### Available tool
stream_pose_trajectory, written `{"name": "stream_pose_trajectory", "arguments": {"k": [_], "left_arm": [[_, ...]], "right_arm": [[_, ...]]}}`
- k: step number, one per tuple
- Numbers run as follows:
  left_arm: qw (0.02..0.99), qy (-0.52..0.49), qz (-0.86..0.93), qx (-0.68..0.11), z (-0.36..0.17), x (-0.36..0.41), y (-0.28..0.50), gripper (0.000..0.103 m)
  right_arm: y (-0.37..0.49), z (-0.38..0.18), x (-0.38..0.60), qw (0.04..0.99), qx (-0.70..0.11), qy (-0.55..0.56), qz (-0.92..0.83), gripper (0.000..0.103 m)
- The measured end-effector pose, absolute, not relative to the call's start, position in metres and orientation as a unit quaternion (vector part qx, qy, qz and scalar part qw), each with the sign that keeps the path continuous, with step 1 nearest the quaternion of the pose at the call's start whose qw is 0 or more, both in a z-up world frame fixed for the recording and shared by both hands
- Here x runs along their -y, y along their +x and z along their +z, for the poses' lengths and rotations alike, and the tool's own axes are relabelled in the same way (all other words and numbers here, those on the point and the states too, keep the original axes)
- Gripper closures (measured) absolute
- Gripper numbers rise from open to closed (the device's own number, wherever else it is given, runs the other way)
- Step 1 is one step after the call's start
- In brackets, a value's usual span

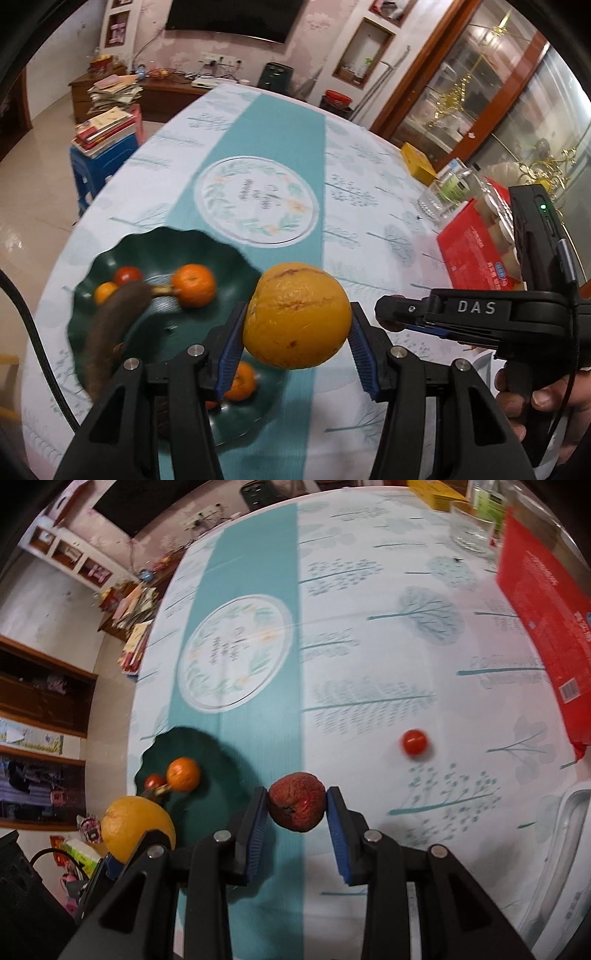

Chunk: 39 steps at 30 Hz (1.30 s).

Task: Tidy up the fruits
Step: 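Place the orange on the plate with the left gripper while the right places the lychee there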

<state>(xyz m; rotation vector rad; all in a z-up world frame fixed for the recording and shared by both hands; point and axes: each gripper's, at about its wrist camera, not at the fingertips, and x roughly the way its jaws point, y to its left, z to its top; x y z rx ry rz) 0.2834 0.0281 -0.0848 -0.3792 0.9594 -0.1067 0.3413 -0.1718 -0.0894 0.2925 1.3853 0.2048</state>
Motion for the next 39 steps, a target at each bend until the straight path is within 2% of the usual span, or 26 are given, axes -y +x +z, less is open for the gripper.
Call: {"name": "stream_pose_trajectory", "arguments": {"k": [14,31,39], "left_arm": [[0.845,-0.172,-0.025,-0.506,-0.115,-0.086,0.252,0.051],[0.831,-0.159,-0.064,-0.53,-0.139,-0.111,0.277,0.051],[0.839,-0.157,-0.056,-0.517,-0.123,-0.113,0.273,0.041]], "right_arm": [[0.319,-0.119,0.096,0.731,-0.657,0.121,0.139,0.07],[0.318,-0.154,0.069,0.721,-0.666,0.134,0.135,0.07],[0.312,-0.148,0.079,0.729,-0.65,0.151,0.152,0.068]]}}
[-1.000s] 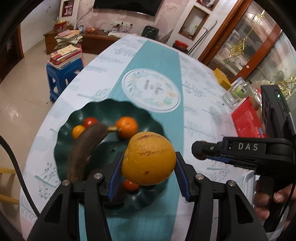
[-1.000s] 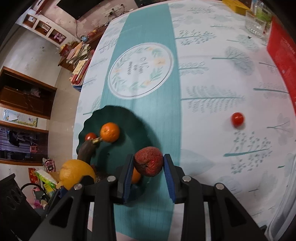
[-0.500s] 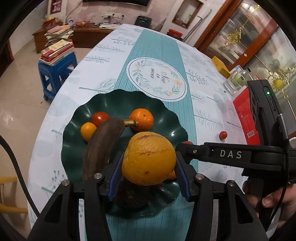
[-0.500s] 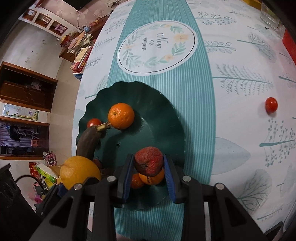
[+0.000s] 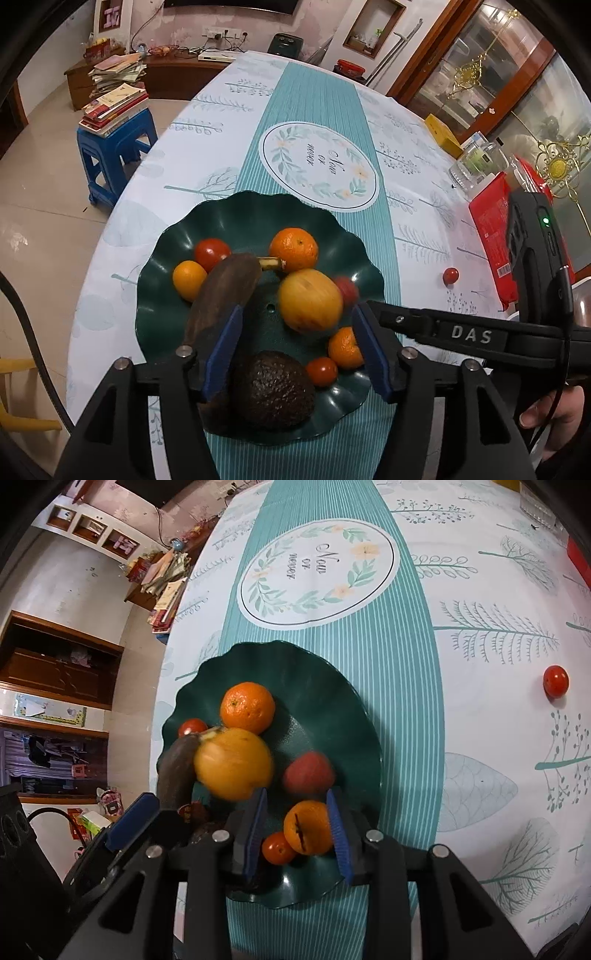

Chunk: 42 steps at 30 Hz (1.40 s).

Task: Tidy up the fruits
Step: 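Place the orange on the plate with the left gripper while the right places the lychee there, then grasp the last cherry tomato on the tablecloth with the right gripper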

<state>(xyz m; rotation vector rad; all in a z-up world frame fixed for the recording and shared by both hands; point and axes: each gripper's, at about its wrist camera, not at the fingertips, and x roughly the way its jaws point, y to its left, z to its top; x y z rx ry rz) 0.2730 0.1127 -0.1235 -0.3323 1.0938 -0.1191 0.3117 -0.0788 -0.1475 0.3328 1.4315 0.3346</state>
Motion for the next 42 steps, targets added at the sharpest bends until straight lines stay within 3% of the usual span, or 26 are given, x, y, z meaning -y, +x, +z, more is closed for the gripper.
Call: {"name": "stream_pose_trajectory", "arguments": {"k": [8,16,42], "left_arm": [[0.839,-0.156,-0.043,-0.52,-0.113,-0.1,0.256,0.036],[0.839,-0.15,-0.033,-0.522,-0.107,-0.077,0.242,0.032],[0.806,-0.117,0.007,-0.58,-0.133,-0.025,0.254,0.031]], "right_arm": [[0.302,-0.134,0.106,0.748,-0.621,0.161,0.171,0.061],[0.295,-0.135,0.154,0.772,-0.596,0.165,0.15,0.061],[0.312,-0.169,0.247,0.883,-0.459,0.071,0.064,0.059]]}}
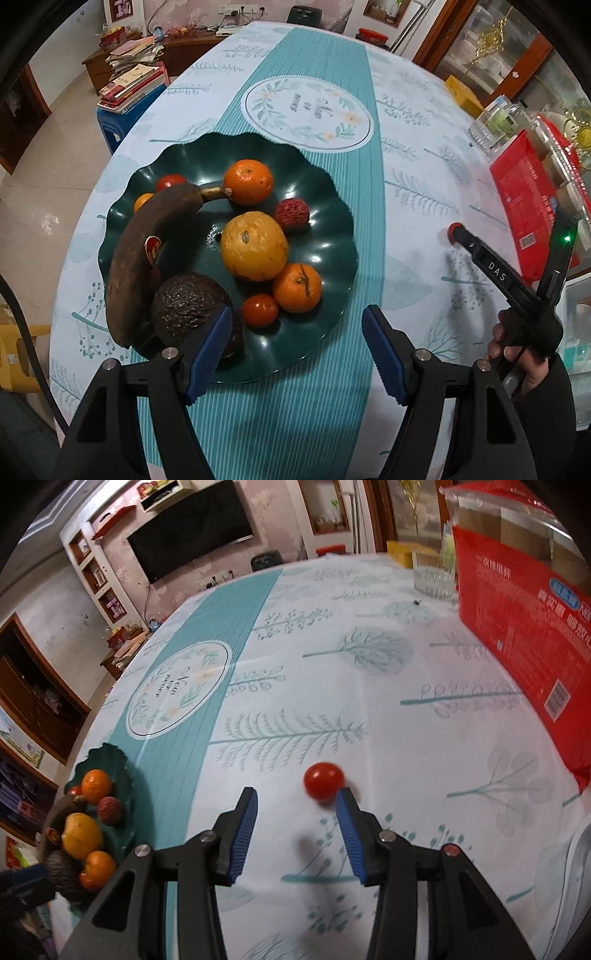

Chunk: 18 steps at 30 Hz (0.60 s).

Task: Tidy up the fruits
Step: 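Grasp the last cherry tomato on the tablecloth with the right gripper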

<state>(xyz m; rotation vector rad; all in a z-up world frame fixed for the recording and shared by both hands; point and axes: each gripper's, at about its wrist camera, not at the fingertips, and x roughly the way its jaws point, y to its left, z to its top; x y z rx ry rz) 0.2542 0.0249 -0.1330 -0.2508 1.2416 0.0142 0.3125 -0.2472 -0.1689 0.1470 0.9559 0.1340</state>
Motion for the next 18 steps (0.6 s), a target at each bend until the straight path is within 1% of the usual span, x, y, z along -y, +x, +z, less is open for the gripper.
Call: {"name": "stream_pose_trajectory", "arguments": {"k": [10,11,15,17,18], "left_arm": [[0.79,-0.107,0.007,-0.603,-0.148,-0.021,0.264,0.031],[0.79,-0.105,0.006,-0.604,-0.149,-0.02,0.264,0.031],[0.791,-0.094,0.001,-0.604,-0.149,-0.014,0.265,0.031],[0.793,-0.091,-0.001,-0.603,-0.147,-0.013,0.266,0.031],[0.793,-0.09,-0.001,-0.603,-0.147,-0.013,0.265,0.031]], "right_arm": [[0.318,-0.183,0.252,0.893,-0.442,0.056,0.063,0.059],[0.318,-0.185,0.252,0.893,-0.443,0.054,0.062,0.06],[0.321,-0.188,0.253,0.893,-0.444,0.052,0.063,0.071],[0.322,-0.188,0.253,0.894,-0.441,0.051,0.064,0.075],[0.323,-0.188,0.253,0.893,-0.443,0.049,0.063,0.075]]}}
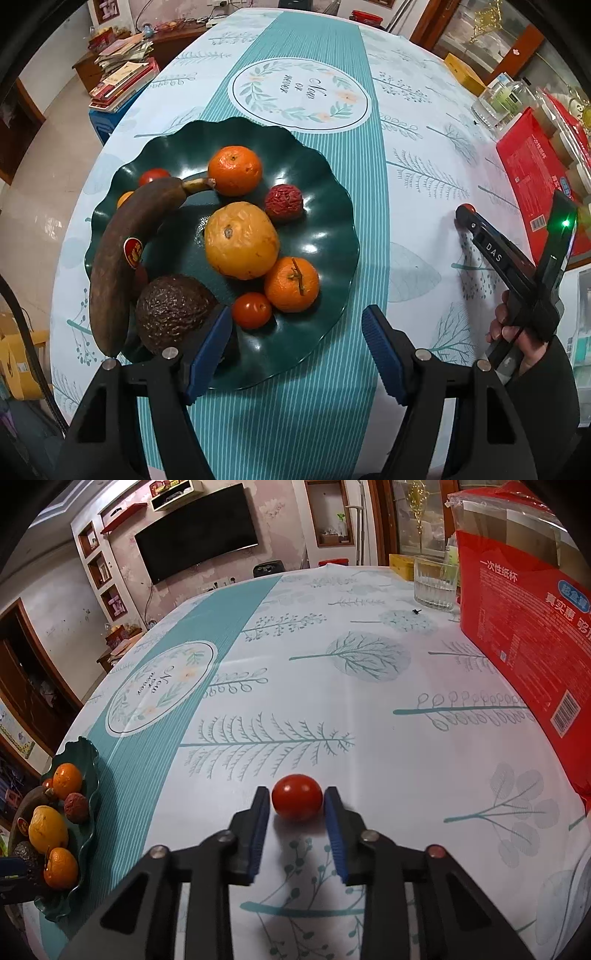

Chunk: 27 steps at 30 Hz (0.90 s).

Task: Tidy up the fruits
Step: 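Grasp the last cherry tomato on the tablecloth with the right gripper, then lower the cherry tomato onto the plate and open the right gripper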

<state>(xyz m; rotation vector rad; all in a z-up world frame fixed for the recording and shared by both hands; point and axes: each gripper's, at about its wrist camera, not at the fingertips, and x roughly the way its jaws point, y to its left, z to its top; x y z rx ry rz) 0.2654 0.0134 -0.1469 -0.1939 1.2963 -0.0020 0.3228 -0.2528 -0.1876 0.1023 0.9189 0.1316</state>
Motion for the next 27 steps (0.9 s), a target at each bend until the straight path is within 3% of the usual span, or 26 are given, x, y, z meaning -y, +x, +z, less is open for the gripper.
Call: {"name": "stream_pose_trajectory", "arguments": {"k": [27], "left_arm": [[0.822,-0.142,0.035,-0.55,-0.111,-0.074,0.21,0.031]], "right_arm": [[0.283,-0.132,0.137,0.888,-0.412,0.012,0.207,0.075]]}}
